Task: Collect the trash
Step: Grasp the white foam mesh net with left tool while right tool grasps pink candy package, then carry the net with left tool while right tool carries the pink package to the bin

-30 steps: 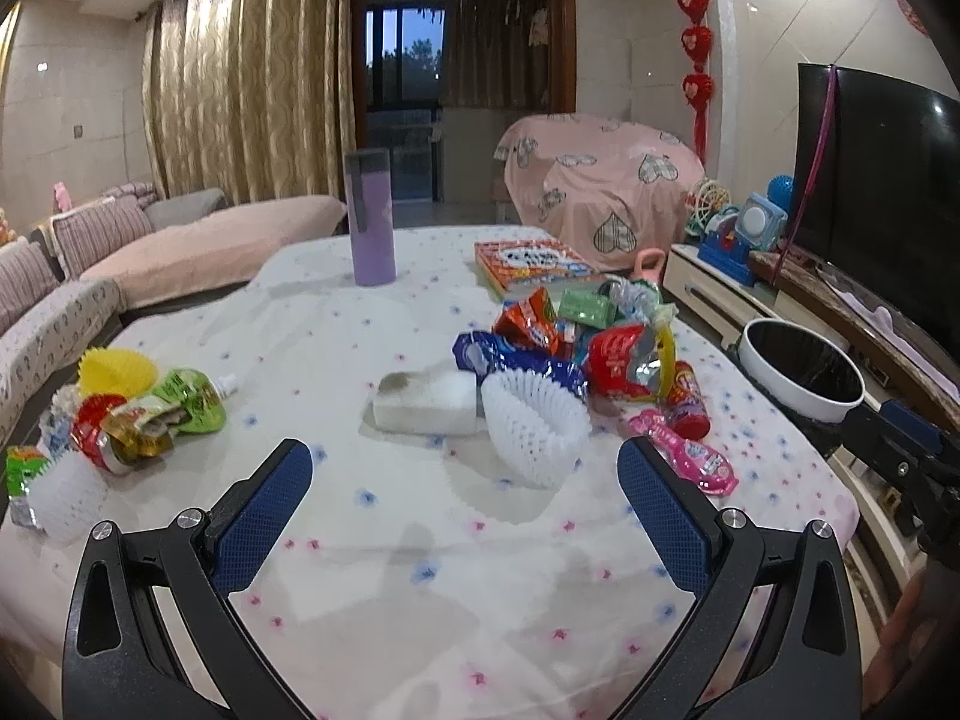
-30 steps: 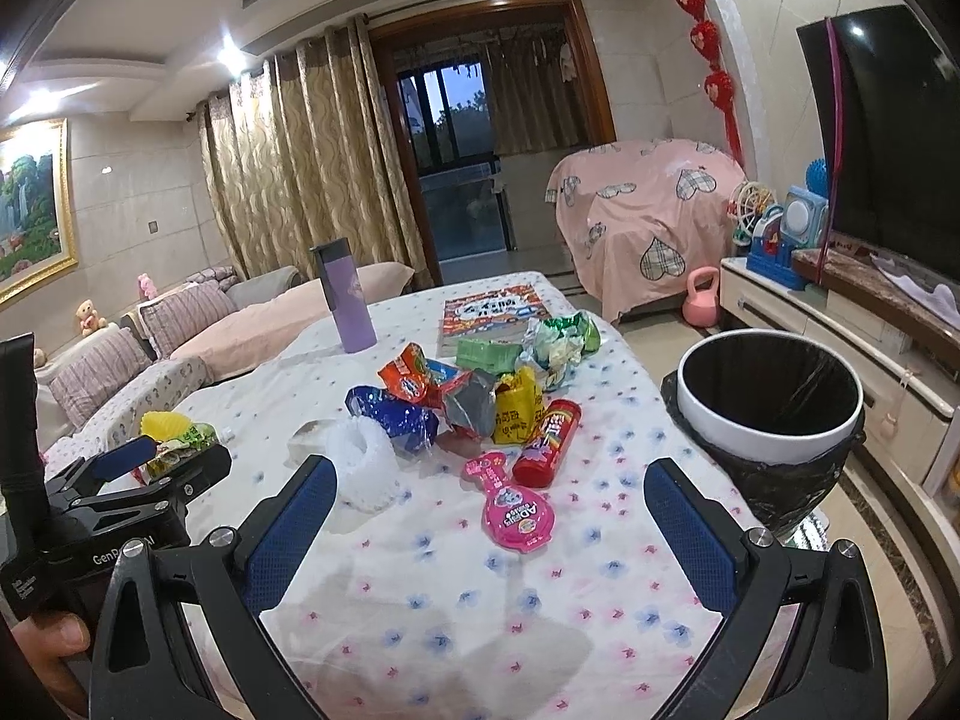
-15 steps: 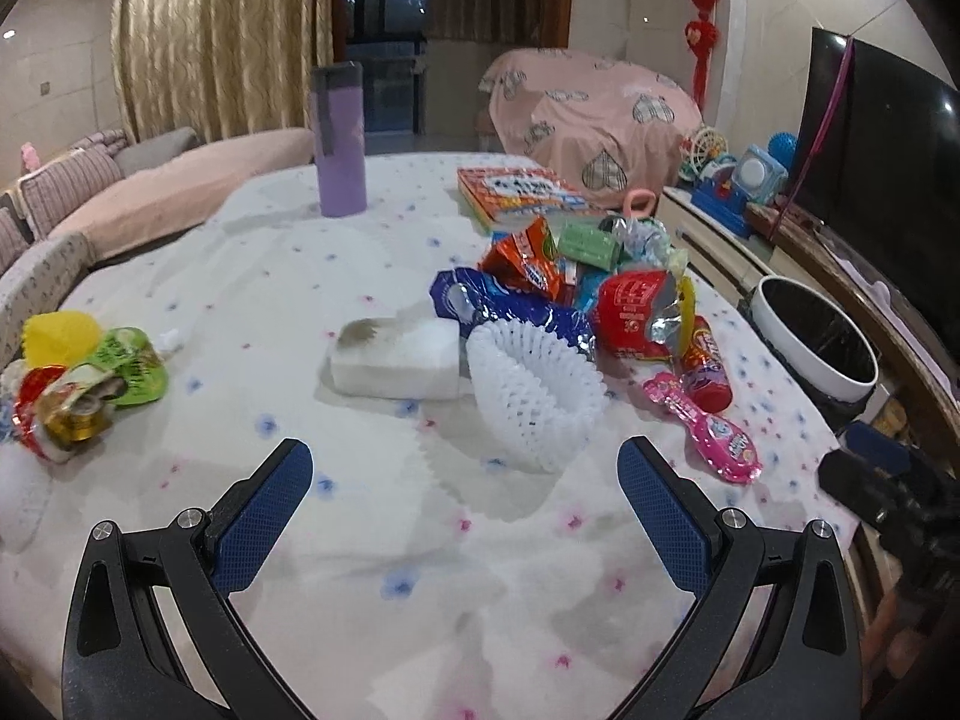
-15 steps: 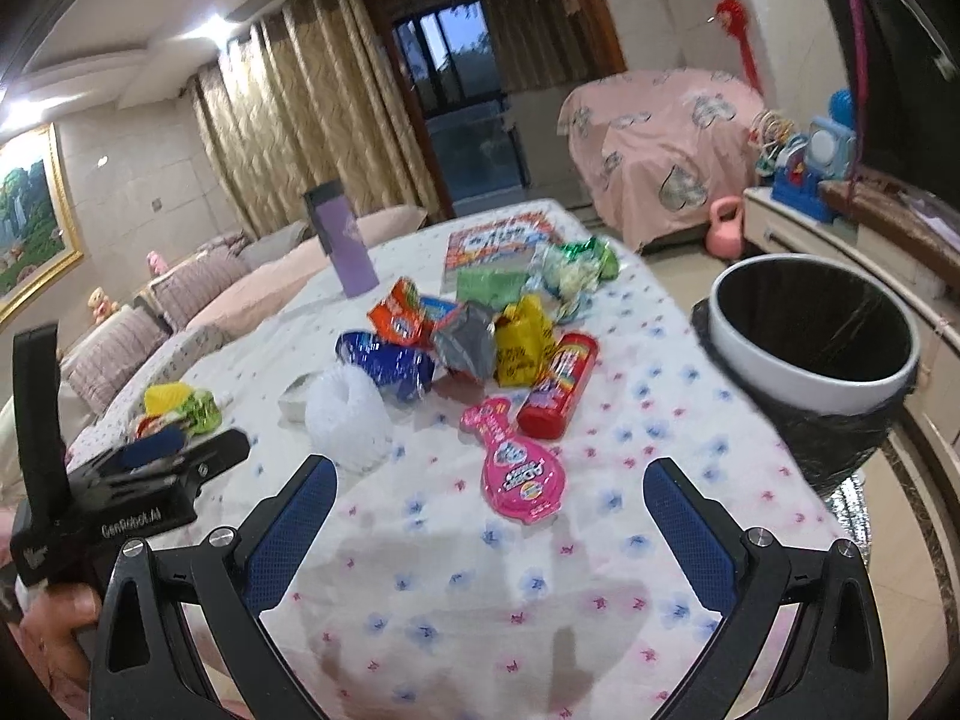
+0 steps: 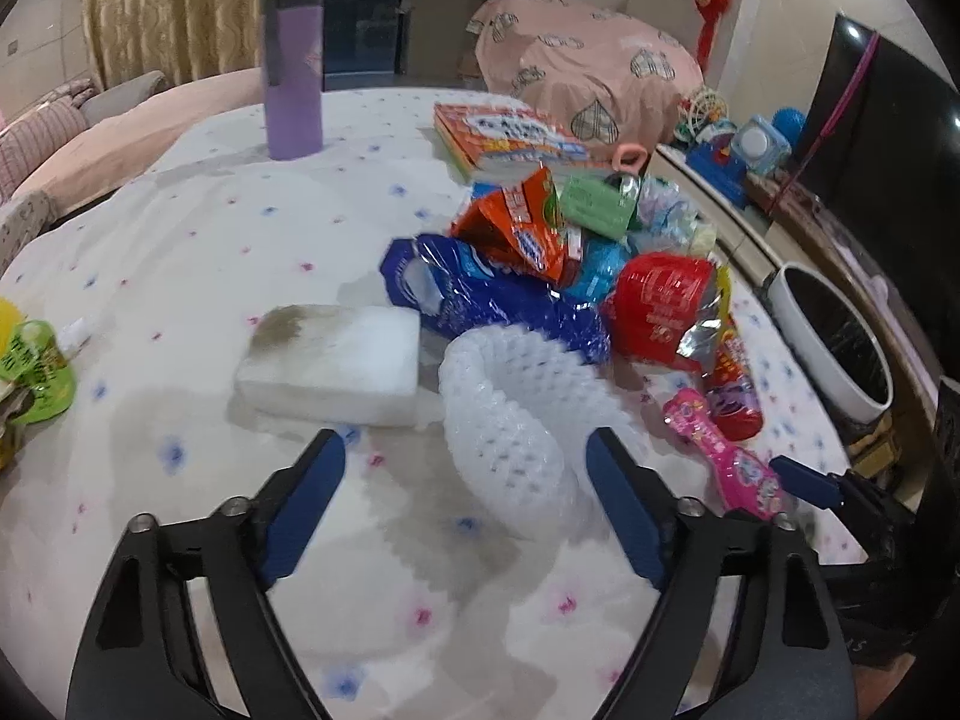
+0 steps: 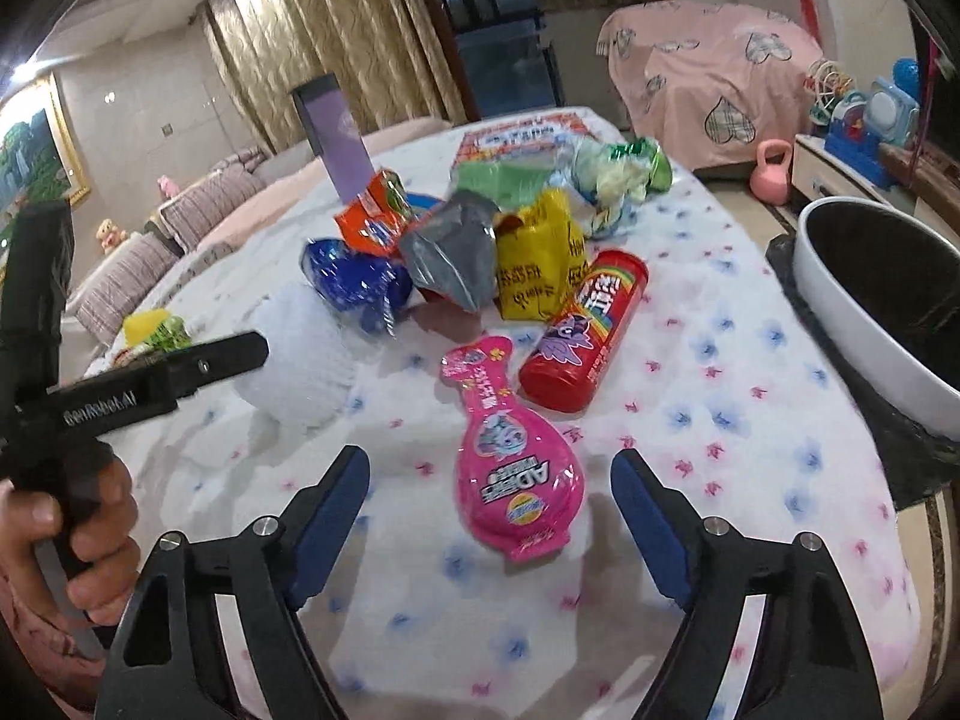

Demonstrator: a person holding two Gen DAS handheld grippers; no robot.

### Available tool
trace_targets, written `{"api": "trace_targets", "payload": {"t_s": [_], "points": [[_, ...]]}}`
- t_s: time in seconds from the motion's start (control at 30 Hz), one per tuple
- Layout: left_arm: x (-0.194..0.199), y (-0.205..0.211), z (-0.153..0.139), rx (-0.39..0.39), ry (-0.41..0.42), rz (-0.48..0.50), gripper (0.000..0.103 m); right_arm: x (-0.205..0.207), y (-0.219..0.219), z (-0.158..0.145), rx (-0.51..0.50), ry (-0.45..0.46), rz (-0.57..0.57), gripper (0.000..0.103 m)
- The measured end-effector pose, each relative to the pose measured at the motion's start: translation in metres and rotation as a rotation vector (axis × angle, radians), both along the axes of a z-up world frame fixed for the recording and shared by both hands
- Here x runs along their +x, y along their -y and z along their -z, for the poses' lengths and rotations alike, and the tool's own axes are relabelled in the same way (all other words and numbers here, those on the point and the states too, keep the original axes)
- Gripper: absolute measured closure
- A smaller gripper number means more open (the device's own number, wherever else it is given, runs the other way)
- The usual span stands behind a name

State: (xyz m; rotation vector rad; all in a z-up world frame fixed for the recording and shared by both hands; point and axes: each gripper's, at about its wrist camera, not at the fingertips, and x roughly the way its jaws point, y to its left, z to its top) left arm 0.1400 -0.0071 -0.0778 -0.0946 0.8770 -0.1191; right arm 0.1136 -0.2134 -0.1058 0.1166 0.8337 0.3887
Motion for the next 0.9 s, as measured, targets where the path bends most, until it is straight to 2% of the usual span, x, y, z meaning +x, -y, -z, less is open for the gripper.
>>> {"api": "trace_targets", "payload": {"t_s": [0.07,0.1,0.13,0.17,0.27,0.57,0.9], "points": [[0.005,0.002,0.008,-0.025,-0.040,0.028,0.052,0.004,-0.002,0.007,-0.025,-0.022,-0.008,0.029],[0.005,0.003,0.011,-0.030,-0.052,0.038,0.060,0.003,-0.004,0.007,-0.047,-0.007,-0.008,0.033],[0.005,0.004,0.013,-0.030,-0.060,0.045,0.074,0.002,-0.006,0.007,-0.071,0.005,-0.007,0.045],[0.003,0.005,0.014,-0.031,-0.065,0.055,0.080,0.001,-0.006,0.007,-0.088,0.006,-0.002,0.056],[-0.007,0.008,0.008,-0.029,-0.046,0.077,0.088,-0.005,0.001,0.004,-0.060,0.010,0.009,0.056],[-0.032,0.024,-0.012,-0.064,-0.006,0.161,0.089,-0.039,0.011,-0.028,-0.010,0.104,0.033,0.056],[-0.035,0.064,-0.032,-0.081,0.027,0.266,0.089,-0.064,0.034,-0.052,0.008,0.186,0.100,0.056]]}}
